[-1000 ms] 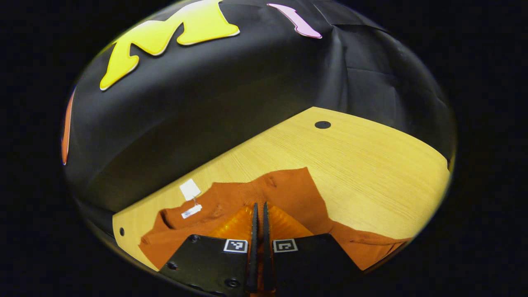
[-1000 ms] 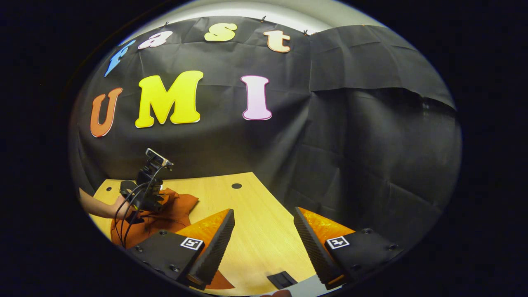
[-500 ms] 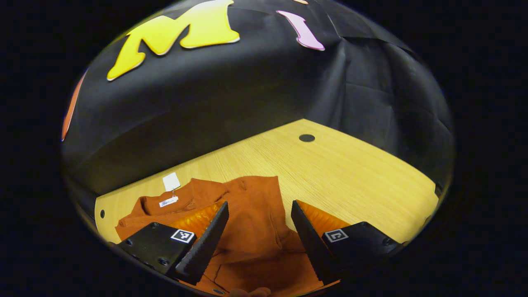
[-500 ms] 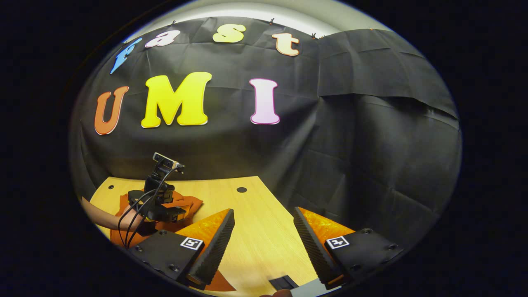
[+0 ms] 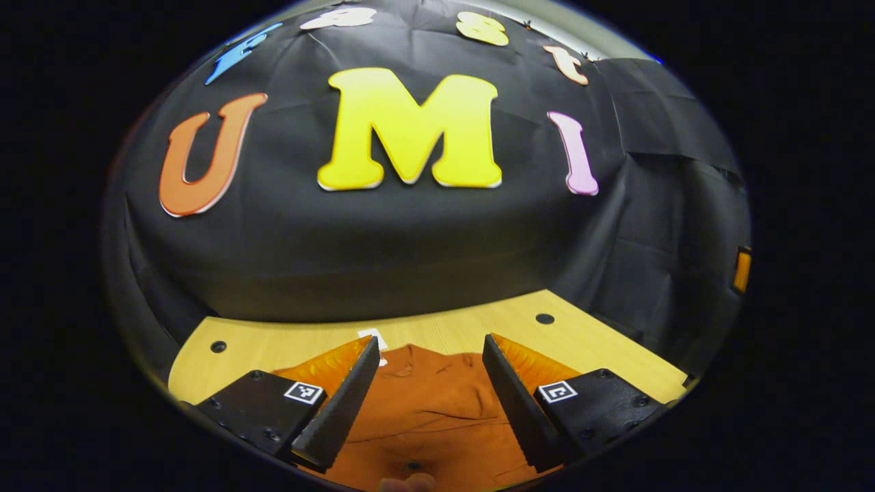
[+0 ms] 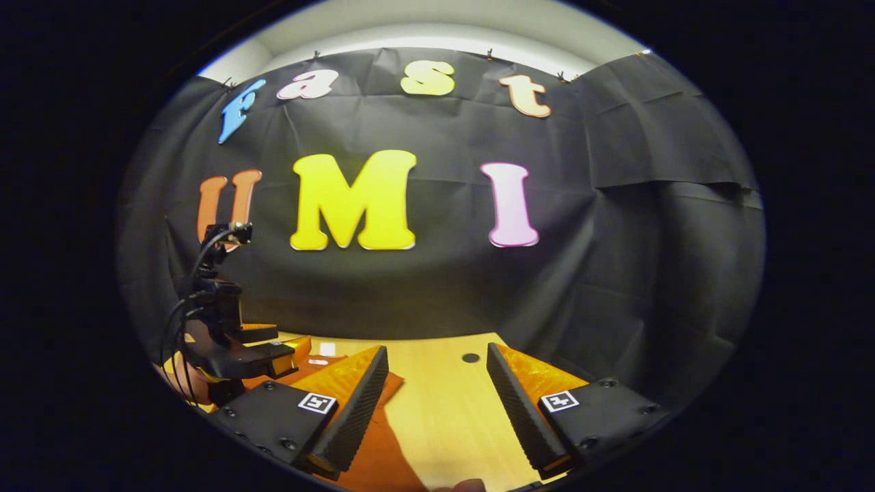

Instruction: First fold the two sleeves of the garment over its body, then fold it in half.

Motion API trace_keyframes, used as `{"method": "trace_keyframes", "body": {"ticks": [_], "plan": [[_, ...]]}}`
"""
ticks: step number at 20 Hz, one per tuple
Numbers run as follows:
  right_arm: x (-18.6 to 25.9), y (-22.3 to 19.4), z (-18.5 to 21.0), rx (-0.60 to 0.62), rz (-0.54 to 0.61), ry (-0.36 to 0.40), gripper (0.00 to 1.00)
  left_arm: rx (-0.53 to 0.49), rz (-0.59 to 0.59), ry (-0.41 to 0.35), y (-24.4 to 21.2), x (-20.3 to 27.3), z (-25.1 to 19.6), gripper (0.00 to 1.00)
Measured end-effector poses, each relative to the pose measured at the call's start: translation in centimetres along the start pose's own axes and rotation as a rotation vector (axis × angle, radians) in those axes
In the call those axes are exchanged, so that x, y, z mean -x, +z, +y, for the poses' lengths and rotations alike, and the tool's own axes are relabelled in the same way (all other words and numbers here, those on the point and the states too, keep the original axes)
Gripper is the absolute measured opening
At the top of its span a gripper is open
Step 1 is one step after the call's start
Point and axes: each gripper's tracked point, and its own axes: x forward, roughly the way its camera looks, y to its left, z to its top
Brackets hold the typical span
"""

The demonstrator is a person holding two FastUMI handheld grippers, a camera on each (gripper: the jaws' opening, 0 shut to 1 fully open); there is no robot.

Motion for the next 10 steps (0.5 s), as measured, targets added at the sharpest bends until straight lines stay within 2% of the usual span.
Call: {"method": "trace_keyframes", "body": {"ticks": [4,8,10], "plan": [[-1.1,1.0,5.0,-0.003,-0.027,0.122,0.92,0.035,-0.071,0.048,3.2,4.4,2.9,0.98],[-1.4,1.0,7.9,-0.008,-0.03,0.201,0.92,0.093,-0.072,0.103,3.4,8.4,5.7,0.98],[-1.3,0.6,9.1,-0.027,-0.007,0.241,0.92,0.117,-0.066,0.094,2.9,10.0,6.4,0.98]]}}
